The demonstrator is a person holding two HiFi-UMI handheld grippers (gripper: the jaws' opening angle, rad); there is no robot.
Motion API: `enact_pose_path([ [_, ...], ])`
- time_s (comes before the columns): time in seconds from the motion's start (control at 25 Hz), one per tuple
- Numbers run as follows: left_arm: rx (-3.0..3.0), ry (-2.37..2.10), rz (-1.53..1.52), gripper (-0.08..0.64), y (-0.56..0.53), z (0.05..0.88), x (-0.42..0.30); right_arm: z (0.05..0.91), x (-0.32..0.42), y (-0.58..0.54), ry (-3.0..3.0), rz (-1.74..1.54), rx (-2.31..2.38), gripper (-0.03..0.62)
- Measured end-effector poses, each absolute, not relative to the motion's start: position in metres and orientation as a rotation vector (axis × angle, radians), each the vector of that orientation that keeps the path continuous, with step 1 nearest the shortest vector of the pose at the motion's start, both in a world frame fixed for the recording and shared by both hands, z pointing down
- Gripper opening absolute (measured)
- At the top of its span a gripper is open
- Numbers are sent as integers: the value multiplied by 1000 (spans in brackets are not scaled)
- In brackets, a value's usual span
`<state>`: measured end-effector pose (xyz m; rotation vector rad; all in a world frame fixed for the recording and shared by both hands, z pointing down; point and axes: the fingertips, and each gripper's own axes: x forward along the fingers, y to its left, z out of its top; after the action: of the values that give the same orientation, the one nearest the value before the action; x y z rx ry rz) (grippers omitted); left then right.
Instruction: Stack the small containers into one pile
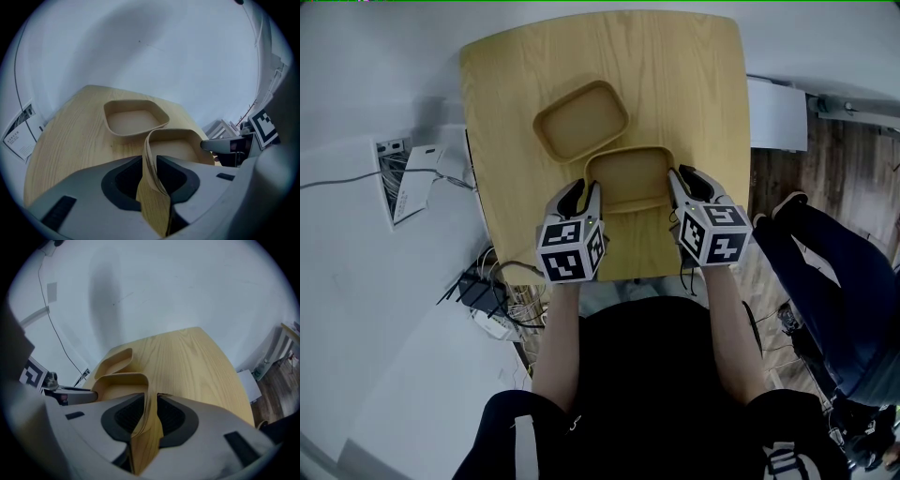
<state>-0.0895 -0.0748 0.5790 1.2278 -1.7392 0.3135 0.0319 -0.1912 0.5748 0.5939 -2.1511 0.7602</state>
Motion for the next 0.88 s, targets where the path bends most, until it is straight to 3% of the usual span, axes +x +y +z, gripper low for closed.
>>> enact_pose_path([
  [0.4,1215,-1730,286,110,-77,585,-88,584,33,-189,-2124,832,568,91],
  [0.56,1223,-1725,275,67,-78,585,-86,586,32,-187,-2118,834,565,81],
  [0.68,1226,-1729,274,61,-79,584,-86,588,31,-183,-2106,831,557,48],
  [0.88,1233,-1748,276,52,-76,575,-91,581,25,-179,-2120,838,549,46],
])
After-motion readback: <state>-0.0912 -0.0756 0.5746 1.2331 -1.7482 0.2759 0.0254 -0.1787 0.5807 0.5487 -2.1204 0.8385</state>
